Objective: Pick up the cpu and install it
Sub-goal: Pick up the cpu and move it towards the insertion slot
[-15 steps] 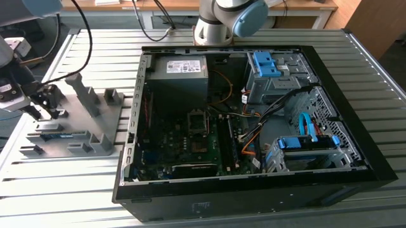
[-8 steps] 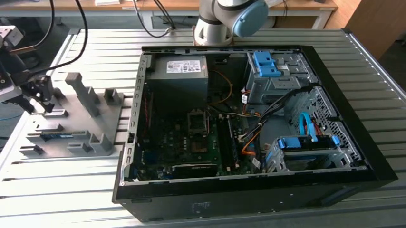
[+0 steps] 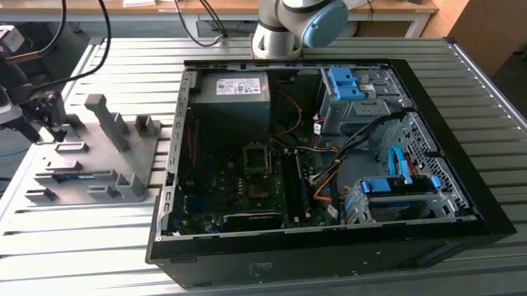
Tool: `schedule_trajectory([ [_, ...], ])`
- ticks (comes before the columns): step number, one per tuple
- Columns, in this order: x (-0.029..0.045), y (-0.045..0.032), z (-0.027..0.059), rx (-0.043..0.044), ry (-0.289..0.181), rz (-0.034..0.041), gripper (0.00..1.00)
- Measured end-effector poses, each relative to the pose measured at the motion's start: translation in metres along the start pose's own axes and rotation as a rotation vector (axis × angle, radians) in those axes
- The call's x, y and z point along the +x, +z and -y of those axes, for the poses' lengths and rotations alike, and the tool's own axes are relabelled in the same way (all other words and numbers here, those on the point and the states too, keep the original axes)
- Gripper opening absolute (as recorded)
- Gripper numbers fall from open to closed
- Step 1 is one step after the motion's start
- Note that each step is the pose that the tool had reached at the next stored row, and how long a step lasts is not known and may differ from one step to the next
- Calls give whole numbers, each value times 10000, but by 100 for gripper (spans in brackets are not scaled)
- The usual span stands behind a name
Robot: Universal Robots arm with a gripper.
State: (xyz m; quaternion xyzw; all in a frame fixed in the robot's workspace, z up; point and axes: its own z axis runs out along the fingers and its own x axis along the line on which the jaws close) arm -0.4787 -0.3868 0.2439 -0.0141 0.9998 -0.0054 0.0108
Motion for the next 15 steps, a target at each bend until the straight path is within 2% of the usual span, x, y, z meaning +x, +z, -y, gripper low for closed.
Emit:
schedule_trajectory([
  [8, -2, -80, 1, 0, 0, 0, 47],
  [15, -4, -180, 2, 0, 0, -1, 47],
])
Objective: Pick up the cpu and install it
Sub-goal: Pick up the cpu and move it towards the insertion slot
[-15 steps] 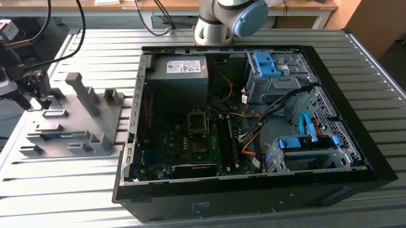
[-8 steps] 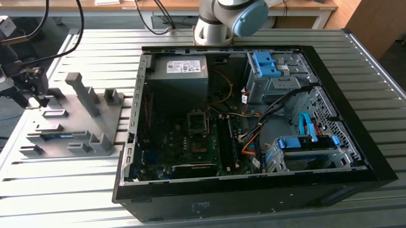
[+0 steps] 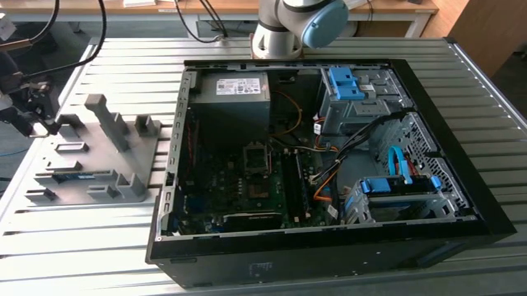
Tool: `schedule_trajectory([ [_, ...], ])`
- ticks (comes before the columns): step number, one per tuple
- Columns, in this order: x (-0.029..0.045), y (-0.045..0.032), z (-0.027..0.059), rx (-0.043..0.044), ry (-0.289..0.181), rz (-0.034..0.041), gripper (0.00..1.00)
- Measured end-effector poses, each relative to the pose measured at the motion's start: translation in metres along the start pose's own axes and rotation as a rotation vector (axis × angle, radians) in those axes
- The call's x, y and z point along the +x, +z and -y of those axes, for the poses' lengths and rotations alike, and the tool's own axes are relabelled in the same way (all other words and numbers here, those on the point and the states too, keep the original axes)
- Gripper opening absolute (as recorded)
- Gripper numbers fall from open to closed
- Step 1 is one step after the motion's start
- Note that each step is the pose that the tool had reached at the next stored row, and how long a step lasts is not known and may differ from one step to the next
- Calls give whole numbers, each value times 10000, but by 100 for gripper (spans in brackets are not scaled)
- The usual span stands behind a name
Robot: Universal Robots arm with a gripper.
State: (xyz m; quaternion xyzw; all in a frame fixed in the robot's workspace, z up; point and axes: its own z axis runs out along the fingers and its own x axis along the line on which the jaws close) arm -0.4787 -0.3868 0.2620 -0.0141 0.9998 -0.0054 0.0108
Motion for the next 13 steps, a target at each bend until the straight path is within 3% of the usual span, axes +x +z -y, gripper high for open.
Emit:
schedule_trajectory([
  [13, -3, -162, 2, 0, 0, 1, 47],
])
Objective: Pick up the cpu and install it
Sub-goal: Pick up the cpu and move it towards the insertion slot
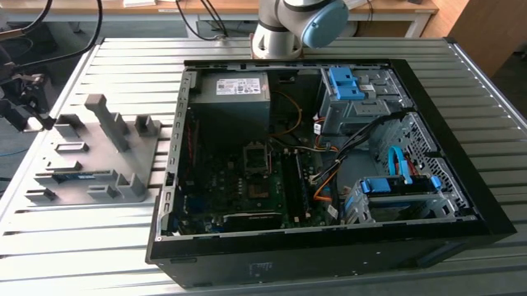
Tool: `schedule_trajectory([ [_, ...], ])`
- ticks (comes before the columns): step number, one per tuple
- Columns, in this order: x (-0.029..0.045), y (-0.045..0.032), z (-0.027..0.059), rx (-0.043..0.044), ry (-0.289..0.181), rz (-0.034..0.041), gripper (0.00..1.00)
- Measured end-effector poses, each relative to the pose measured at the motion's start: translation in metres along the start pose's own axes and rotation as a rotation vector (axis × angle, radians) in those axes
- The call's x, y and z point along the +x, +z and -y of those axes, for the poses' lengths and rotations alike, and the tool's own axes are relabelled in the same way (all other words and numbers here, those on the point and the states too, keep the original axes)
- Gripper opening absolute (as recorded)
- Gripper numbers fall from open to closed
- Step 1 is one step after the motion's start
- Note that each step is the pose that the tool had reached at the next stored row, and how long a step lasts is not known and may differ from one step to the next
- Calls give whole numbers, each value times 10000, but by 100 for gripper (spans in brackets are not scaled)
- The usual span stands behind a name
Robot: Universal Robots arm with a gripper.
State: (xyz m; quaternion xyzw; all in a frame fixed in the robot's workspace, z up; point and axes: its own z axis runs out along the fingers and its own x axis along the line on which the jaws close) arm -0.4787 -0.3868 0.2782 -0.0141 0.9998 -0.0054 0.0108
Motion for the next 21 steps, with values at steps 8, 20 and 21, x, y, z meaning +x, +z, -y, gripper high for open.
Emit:
schedule_trajectory([
  [8, -2, -79, 1, 0, 0, 0, 47],
  [20, -5, -220, 2, 0, 0, 0, 47],
  [21, -5, -234, 3, 0, 0, 0, 47],
])
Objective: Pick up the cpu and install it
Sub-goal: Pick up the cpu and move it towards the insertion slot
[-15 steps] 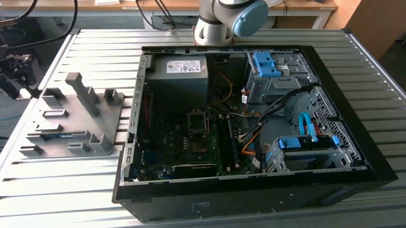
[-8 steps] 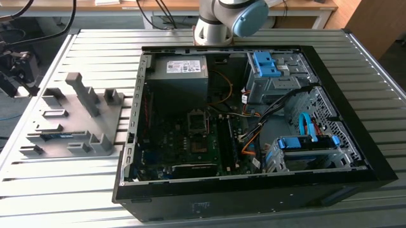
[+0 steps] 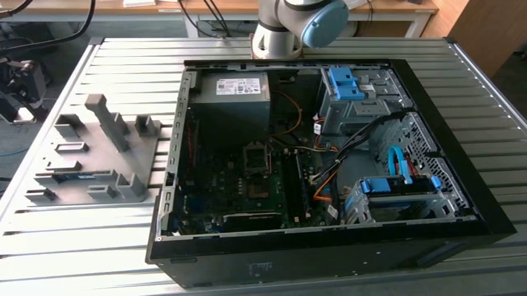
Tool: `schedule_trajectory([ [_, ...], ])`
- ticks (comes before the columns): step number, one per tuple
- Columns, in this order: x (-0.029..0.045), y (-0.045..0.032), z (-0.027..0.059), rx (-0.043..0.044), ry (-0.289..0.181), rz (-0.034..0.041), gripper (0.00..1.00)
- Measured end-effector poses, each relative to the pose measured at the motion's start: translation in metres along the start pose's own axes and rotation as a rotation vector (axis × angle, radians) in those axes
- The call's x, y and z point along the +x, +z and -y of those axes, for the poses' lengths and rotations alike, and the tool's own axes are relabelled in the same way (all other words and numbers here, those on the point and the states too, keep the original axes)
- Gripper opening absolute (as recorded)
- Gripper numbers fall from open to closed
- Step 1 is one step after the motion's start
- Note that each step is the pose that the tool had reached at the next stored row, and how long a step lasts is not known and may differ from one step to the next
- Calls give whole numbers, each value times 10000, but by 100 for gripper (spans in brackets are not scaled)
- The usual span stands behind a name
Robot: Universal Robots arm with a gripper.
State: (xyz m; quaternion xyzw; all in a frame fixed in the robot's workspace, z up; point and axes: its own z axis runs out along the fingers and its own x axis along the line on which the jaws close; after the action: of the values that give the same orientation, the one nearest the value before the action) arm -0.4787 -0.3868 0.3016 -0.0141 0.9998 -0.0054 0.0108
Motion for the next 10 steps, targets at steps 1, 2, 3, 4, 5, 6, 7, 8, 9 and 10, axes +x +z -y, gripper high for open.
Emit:
schedule_trajectory([
  [1, 0, -11, 0, -1, 0, 1, 47],
  [2, 0, -21, 0, -1, 0, 2, 47],
  [3, -1, -33, 0, -1, 0, 1, 47],
  [4, -1, -43, 0, -1, 0, 1, 47],
  [5, -1, -54, 0, 0, 0, 0, 47],
  [6, -1, -65, 1, 0, 1, -1, 47],
  [7, -1, -74, 1, 0, 0, 0, 47],
  [8, -2, -84, 1, 0, 0, 0, 47],
  [9, -2, -94, 1, 0, 0, 0, 47],
  [10, -2, -104, 1, 0, 0, -1, 47],
])
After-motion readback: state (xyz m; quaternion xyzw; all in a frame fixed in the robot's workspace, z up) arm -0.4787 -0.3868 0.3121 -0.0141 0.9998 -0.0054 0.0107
